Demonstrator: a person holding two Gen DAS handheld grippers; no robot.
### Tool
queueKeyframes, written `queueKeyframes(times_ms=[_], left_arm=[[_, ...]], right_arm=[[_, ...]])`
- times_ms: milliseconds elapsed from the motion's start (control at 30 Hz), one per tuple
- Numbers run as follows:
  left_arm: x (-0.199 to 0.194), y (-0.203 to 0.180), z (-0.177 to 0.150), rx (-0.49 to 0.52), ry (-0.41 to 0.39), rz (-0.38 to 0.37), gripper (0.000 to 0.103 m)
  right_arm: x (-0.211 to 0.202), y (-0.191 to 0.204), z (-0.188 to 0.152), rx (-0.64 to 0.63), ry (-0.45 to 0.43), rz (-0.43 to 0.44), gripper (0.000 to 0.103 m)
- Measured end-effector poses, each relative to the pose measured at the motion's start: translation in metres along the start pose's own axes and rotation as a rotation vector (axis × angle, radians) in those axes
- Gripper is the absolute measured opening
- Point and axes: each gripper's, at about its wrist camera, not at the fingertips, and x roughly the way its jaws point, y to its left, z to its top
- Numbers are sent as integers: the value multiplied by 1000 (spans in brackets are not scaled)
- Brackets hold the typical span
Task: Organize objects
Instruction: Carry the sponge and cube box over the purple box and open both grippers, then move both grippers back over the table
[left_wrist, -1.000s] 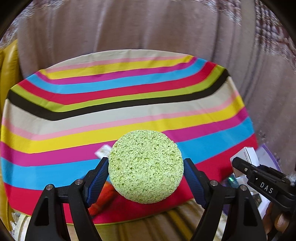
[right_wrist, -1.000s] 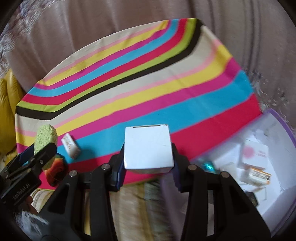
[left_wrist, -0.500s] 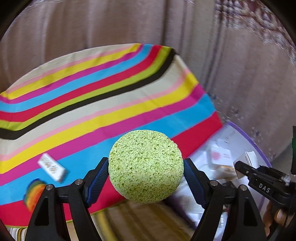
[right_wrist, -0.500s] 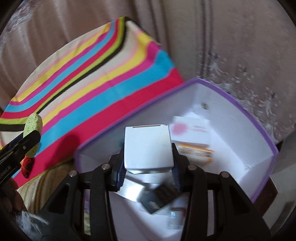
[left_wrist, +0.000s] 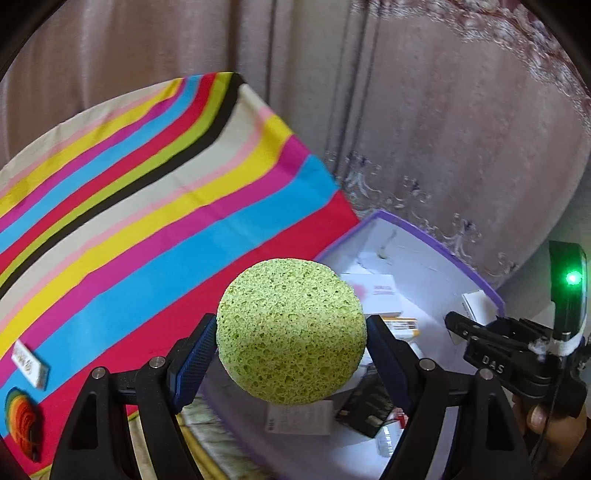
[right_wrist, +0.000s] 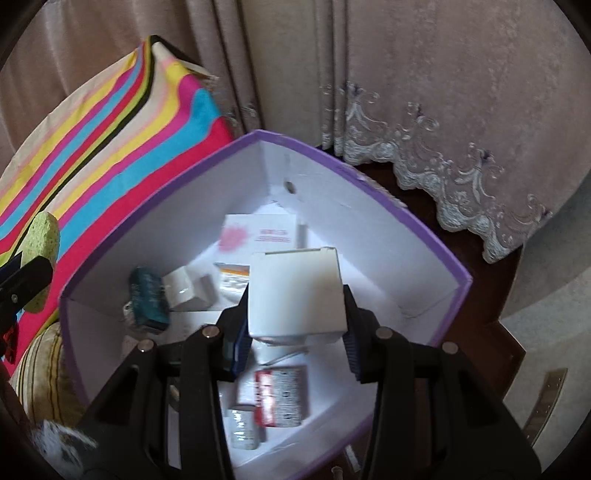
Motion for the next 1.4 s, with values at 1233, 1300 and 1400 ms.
queueKeyframes(times_ms=[1233,1300,1400], left_arm=[[-67,116,-46,-302,-43,40,84],[-75,127,-52,-334,-54,50,84],[-87,144,-63,-380,-69,64,84]], right_arm=[[-25,60,3,-78,-28,118,76],[-28,76,1,-107,-25,141,76],[-33,98,-1,-149,-24,170,76]])
